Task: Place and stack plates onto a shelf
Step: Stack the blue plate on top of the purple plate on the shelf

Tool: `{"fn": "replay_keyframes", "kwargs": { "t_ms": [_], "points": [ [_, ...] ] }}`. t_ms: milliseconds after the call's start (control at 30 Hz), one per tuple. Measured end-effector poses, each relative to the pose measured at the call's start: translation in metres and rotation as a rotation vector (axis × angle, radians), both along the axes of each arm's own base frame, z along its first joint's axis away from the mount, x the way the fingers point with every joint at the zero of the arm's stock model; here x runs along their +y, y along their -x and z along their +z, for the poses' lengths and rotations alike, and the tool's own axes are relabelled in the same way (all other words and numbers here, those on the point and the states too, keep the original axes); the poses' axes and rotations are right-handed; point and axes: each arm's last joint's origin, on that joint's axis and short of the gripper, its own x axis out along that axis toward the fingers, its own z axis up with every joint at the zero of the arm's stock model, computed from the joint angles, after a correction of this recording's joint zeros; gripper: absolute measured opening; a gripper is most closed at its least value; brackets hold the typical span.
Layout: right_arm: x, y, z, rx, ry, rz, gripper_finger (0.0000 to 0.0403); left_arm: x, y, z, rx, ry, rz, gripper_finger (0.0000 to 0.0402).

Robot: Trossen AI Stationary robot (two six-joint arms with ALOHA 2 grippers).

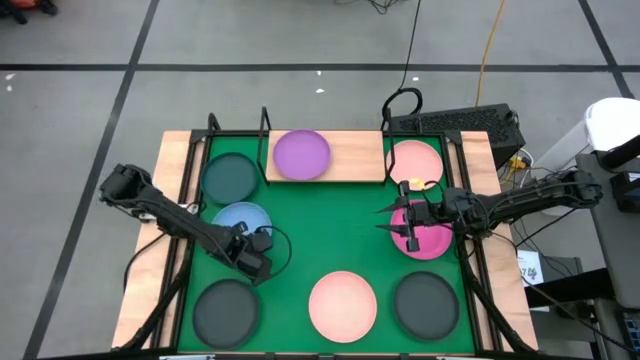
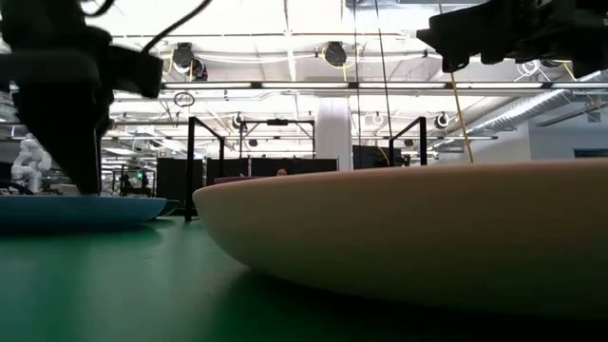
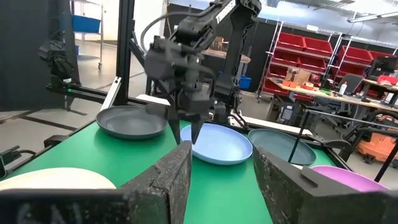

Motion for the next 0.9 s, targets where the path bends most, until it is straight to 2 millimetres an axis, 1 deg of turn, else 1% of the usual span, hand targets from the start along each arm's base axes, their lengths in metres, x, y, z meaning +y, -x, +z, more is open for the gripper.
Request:
{"fn": "replay_keyframes", "kwargs": {
  "t_ms": [133,200,267,300,367,500,567,667,800,900],
  "points": [
    [0.0,0.0,-0.001,0.008,0.001,0.0,0.0151,-0.001,-0.002,-0.016,0.068,-0.033,0.01,0.0185],
    [0.0,0.0,-0.001,0.01,0.001,0.0,0.0151,-0.002,-0.003,-0.022,0.105,-0.023,0.004,0.0185],
    [0.0,0.0,-0.001,0.01,0.001,0.0,0.0151,-0.004,-0.003,-0.026,0.139,-0.003,-0.016,0.0175],
    [0.0,0.0,-0.001,0.01,0.001,0.0,0.0151,-0.004,-0.004,-0.028,0.152,0.012,-0.017,0.0164],
    [0.0,0.0,-0.001,0.011,-0.002,0.0,0.0151,-0.005,-0.004,-0.028,0.154,0.03,-0.008,0.0128],
    [0.0,0.0,-0.001,0.01,-0.002,0.0,0.0151,-0.005,-0.004,-0.024,0.141,0.039,0.004,0.0034],
    [0.0,0.0,-0.001,0.01,-0.003,0.0,0.0151,-0.004,-0.003,-0.02,0.138,0.033,0.009,0.0015],
    [0.0,0.0,-0.001,0.011,-0.002,0.0,0.0151,-0.006,-0.007,-0.008,0.132,0.04,-0.001,0.0008],
    [0.0,0.0,-0.002,0.018,-0.002,0.0,0.0151,-0.014,-0.026,0.035,0.022,0.05,-0.071,0.0008],
    [0.0,0.0,-0.001,0.017,-0.002,-0.002,0.0151,-0.012,-0.039,0.069,-0.048,-0.035,-0.147,0.0008]
  ]
}}
